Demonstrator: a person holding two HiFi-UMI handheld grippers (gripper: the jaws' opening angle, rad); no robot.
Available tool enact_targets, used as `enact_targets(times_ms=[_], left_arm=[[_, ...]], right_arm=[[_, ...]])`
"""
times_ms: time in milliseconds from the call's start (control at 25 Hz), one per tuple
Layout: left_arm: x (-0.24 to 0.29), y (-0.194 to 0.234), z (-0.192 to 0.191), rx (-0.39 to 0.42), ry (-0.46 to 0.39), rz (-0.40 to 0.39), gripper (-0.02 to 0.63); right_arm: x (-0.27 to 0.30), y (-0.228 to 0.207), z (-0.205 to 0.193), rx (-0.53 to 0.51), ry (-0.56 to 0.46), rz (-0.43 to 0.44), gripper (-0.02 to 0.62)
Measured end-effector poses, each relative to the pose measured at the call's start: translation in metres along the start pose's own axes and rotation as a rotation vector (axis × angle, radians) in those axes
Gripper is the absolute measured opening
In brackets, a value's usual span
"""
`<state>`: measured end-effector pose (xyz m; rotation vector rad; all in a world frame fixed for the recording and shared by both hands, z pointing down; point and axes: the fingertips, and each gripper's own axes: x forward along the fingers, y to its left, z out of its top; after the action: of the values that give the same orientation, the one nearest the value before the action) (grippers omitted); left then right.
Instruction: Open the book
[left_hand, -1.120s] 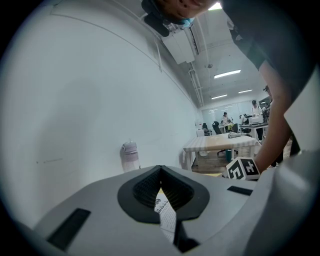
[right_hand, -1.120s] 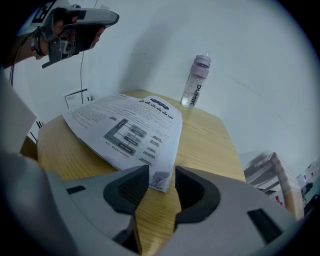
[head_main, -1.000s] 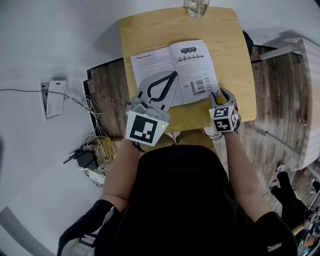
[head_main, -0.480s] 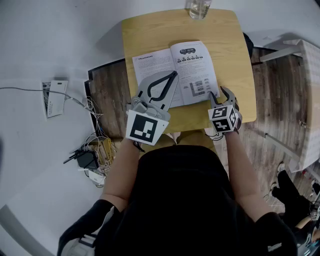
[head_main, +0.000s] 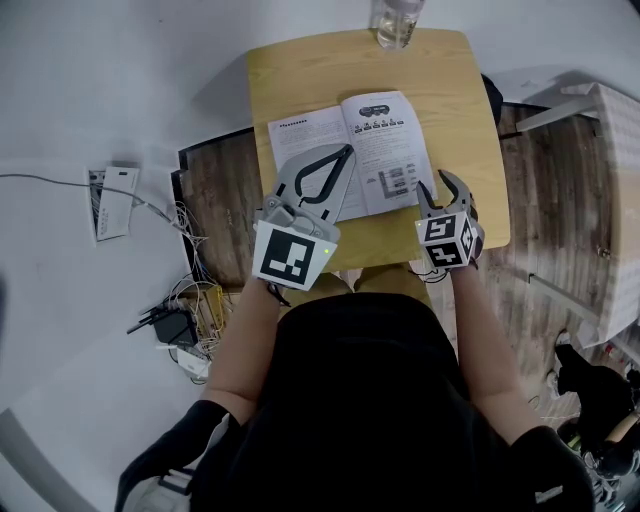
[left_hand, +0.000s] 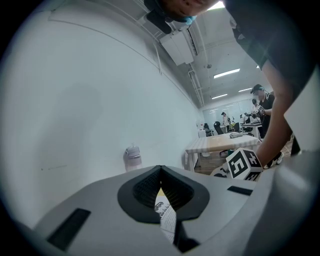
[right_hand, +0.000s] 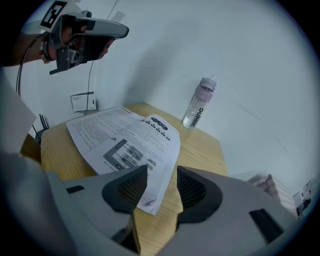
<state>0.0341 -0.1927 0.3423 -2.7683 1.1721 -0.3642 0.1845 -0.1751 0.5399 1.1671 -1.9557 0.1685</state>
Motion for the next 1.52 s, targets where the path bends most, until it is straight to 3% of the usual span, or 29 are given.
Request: enact_targets(times_ms=[640, 1520], left_arm=[[-0.021, 0.02, 0.026, 0.057, -0.039, 0.081, 0.011], [-0.051, 0.037, 0.04, 0.065, -0.064, 0.134, 0.011]], right_arm=[[-0.043, -0.007, 0.083, -0.099, -0.188, -0.041, 0.184], [-0.127, -0.004, 0.203, -0.061, -0.55, -0.006, 0.184]])
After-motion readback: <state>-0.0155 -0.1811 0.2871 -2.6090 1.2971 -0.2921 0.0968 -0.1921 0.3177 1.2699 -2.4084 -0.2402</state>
